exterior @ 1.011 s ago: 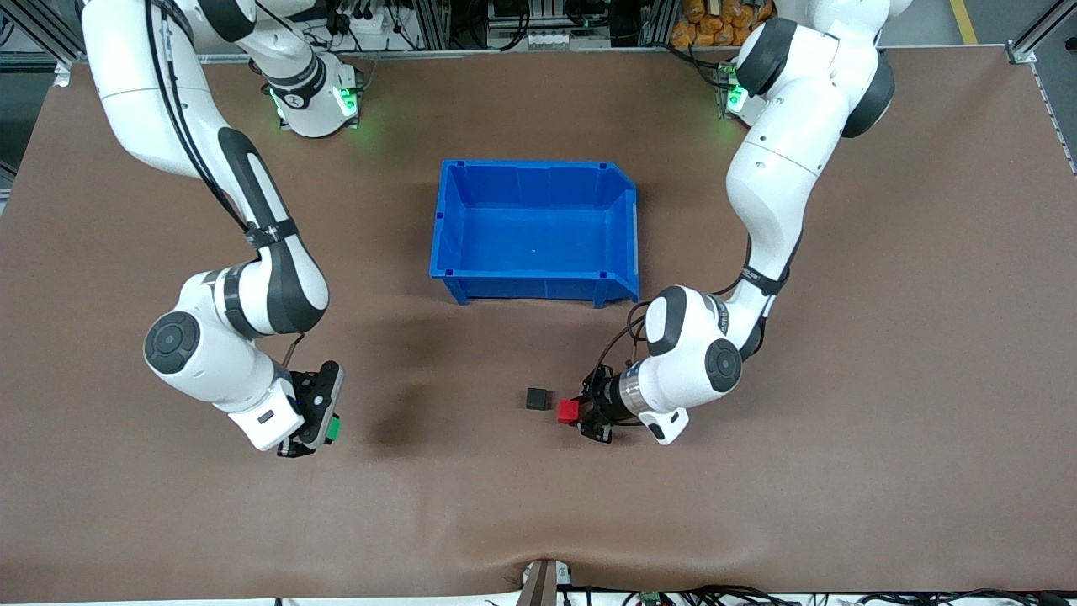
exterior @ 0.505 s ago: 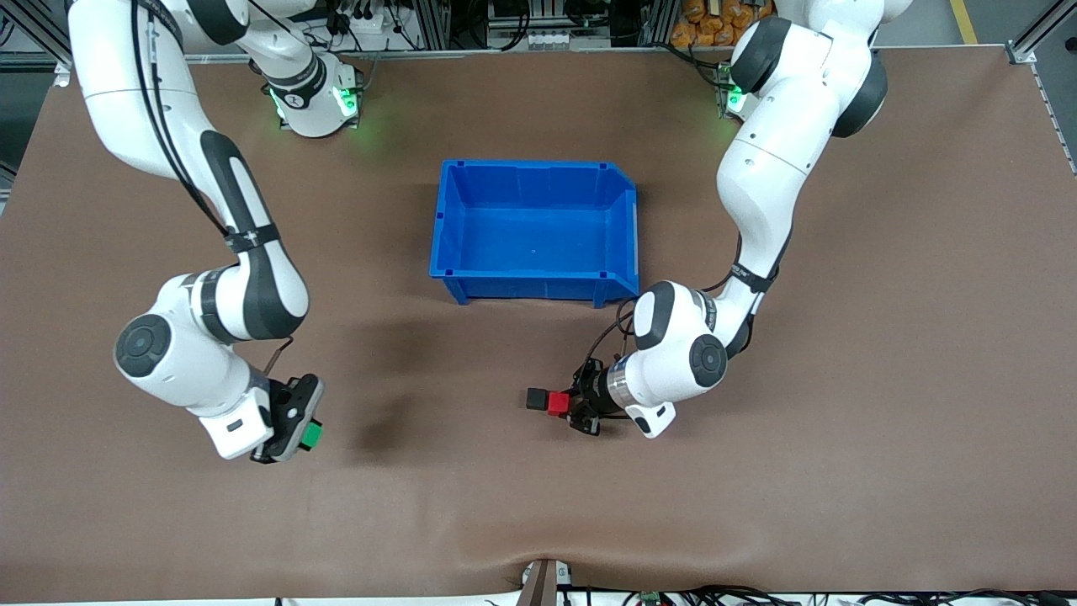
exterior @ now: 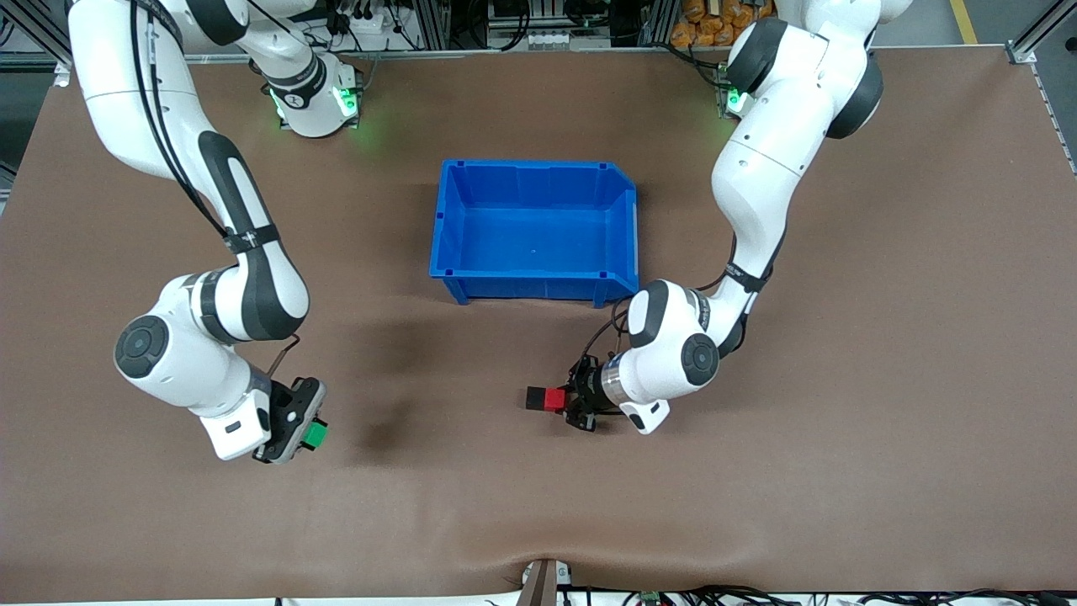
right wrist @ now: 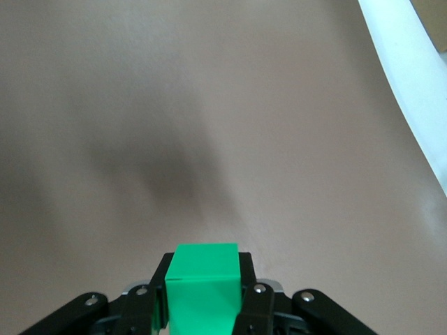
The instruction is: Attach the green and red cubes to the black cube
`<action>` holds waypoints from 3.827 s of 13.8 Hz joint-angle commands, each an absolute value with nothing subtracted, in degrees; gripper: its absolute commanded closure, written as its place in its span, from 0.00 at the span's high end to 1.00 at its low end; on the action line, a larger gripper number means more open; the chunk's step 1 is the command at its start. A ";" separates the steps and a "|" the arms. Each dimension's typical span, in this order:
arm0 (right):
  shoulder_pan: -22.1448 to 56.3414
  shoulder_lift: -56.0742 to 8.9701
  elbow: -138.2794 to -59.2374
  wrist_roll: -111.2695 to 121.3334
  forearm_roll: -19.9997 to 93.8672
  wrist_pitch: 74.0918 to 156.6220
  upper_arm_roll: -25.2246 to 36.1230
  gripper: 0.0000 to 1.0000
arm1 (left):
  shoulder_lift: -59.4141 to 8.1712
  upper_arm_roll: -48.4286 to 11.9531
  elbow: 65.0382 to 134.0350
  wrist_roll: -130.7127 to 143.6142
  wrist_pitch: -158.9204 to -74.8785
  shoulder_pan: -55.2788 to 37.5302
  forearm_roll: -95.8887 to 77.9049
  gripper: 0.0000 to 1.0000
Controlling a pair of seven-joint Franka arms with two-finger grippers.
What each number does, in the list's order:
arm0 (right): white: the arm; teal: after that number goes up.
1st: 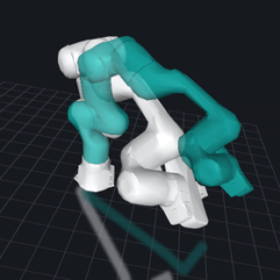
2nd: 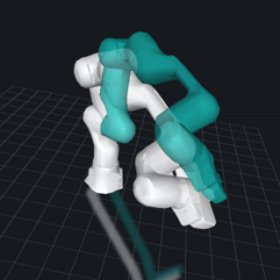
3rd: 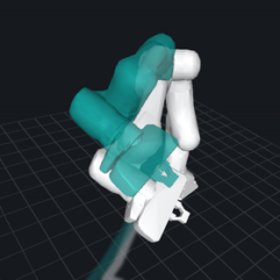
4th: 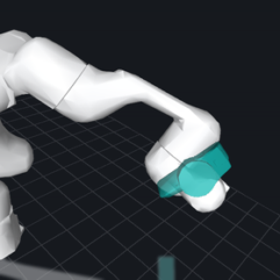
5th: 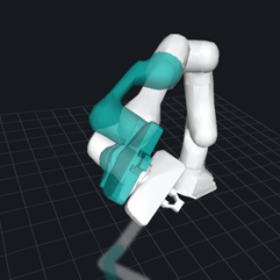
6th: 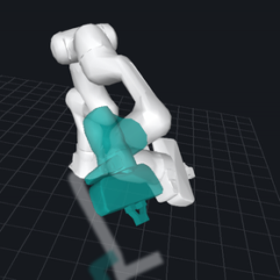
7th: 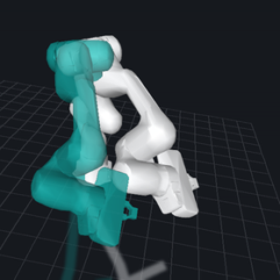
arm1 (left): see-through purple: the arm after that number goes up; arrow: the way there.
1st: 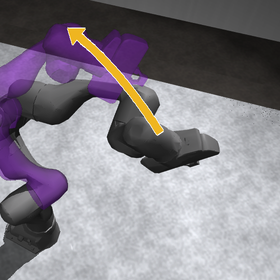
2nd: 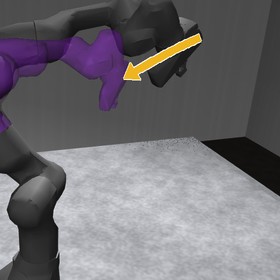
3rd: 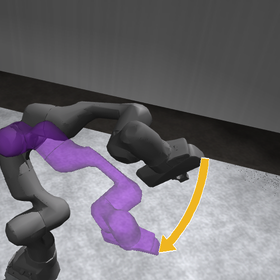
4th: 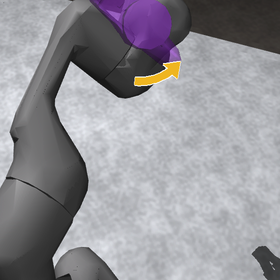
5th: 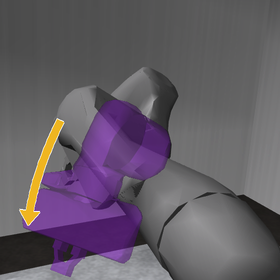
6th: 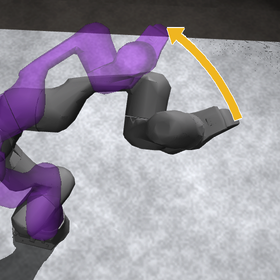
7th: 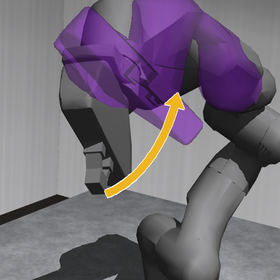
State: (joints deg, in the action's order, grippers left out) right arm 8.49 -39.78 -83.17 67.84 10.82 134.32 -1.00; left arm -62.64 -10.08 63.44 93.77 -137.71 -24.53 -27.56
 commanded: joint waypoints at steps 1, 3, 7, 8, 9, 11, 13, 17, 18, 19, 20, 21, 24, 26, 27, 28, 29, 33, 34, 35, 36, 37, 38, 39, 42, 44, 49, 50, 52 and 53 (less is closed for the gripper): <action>9.92 -40.78 -82.09 67.06 14.75 133.16 -1.14 0.00 | -63.11 -9.14 62.49 95.62 -137.72 -25.84 -28.39 0.00; 12.38 -41.22 -82.09 66.71 18.52 130.88 -1.14 0.00 | -62.84 -9.14 62.49 97.46 -137.73 -25.84 -28.39 0.01; 18.27 -43.24 -81.91 58.73 20.31 131.13 -1.05 0.00 | -62.49 -9.14 62.49 98.35 -137.72 -24.52 -28.22 1.00; 19.24 -43.94 -81.65 57.32 20.30 131.39 -0.97 0.00 | -62.23 -9.14 62.49 98.26 -137.64 -24.43 -27.86 1.00; 20.12 -44.73 -80.69 56.00 20.22 131.40 -0.97 0.00 | -61.97 -9.14 62.49 98.35 -137.46 -24.52 -27.77 1.00; 21.61 -46.57 -78.50 55.29 20.21 131.40 -0.88 0.00 | -60.82 -9.05 62.40 98.26 -135.98 -24.00 -27.69 1.00; 23.63 -49.38 -74.11 55.11 19.87 131.57 -0.53 0.00 | -59.33 -8.35 62.40 97.65 -131.95 -21.37 -26.99 1.00; 27.06 -53.43 -67.77 55.11 16.62 131.66 -0.35 0.00 | -55.38 -8.53 62.31 97.04 -121.14 -17.06 -16.81 1.00; 27.94 -53.44 -67.76 55.11 15.65 131.57 0.17 0.00 | -54.59 -8.53 62.23 96.07 -119.20 -16.09 -15.57 1.00; 29.25 -53.44 -67.76 55.02 13.73 131.49 0.96 0.00 | -53.62 -8.53 62.14 94.24 -117.27 -15.04 -15.03 1.00; 30.49 -53.61 -67.76 55.02 11.45 131.31 2.01 0.00 | -52.83 -8.53 62.14 91.17 -115.42 -13.55 -15.03 1.00; 30.93 -54.05 -67.76 55.02 10.03 131.22 2.46 0.00 | -51.78 -8.61 62.05 87.49 -113.23 -12.06 -15.03 1.00; 32.78 -55.80 -65.49 55.11 6.08 131.22 2.90 0.00 | -50.27 -8.88 61.88 77.73 -108.30 -7.48 -14.94 1.00; 33.31 -57.04 -63.73 55.02 3.96 131.22 2.90 0.00 | -48.26 -8.35 61.87 70.18 -106.01 -5.46 -14.85 1.00; 33.57 -57.30 -63.20 55.11 3.61 131.05 2.99 0.00 | -47.12 -8.18 61.96 66.13 -104.78 -4.75 -13.55 1.00; 34.01 -57.65 -63.11 55.02 2.12 131.04 3.34 0.00 | -46.15 -8.17 61.96 62.96 -104.24 -4.40 -11.19 1.00; 35.14 -57.92 -63.02 55.02 1.33 131.04 3.86 0.00 | -45.27 -8.17 61.96 60.49 -103.72 -4.39 -8.46 1.00; 35.95 -58.45 -62.67 51.09 1.49 130.61 4.83 0.00 | -40.45 -8.26 61.96 48.37 -99.50 -3.96 2.17 1.00; 36.03 -58.71 -62.58 47.93 1.58 129.82 4.75 0.00 | -39.12 -8.35 62.14 45.03 -98.45 -3.43 2.63 1.00; 36.12 -59.15 -61.97 46.86 1.58 129.38 4.66 0.00 | -37.81 -8.26 62.14 41.43 -96.96 -3.25 2.72 1.00; 36.12 -59.32 -61.79 46.76 1.67 129.38 4.57 0.00 | -36.31 -8.26 62.14 38.26 -95.81 -3.08 2.81 1.00; 36.12 -59.94 -61.09 46.76 1.76 129.46 4.48 0.00 | -35.08 -8.26 62.14 34.58 -94.84 -2.38 2.81 1.00; 36.21 -60.38 -60.39 46.58 1.93 129.72 4.48 0.00 | -34.02 -8.26 62.14 31.32 -93.70 -1.07 2.90 1.00; 36.12 -60.82 -59.95 45.97 1.93 130.07 4.05 0.00 | -32.88 -8.17 62.14 29.03 -93.00 -0.62 2.99 1.00; 36.21 -61.96 -58.45 44.12 1.93 130.17 3.34 0.00 | -28.76 -8.70 62.23 20.68 -92.38 2.54 4.13 1.00; 36.21 -62.14 -58.36 44.12 2.02 130.43 3.25 0.00 | -26.55 -8.61 62.31 19.34 -88.70 2.99 4.04 1.00; 36.83 -63.54 -56.78 41.84 2.02 130.96 3.16 0.00 | -17.95 -9.05 69.94 19.51 -87.62 3.08 3.25 1.00; 36.83 -63.81 -56.34 41.75 2.02 130.96 3.16 0.00 | -16.97 -9.05 70.83 19.51 -87.80 3.08 3.16 1.00; 36.74 -64.33 -55.99 41.66 2.02 131.22 2.55 0.00 | -14.26 -9.05 72.94 19.42 -87.98 4.12 1.24 1.00; 36.74 -64.42 -55.99 40.96 2.02 131.57 2.55 0.00 | -11.89 -9.14 75.47 19.42 -88.67 4.74 0.88 1.00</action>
State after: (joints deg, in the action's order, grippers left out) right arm 36.56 -62.44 -59.01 42.94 2.60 131.51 2.81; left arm -17.58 -8.93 68.90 19.94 -86.72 3.12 2.35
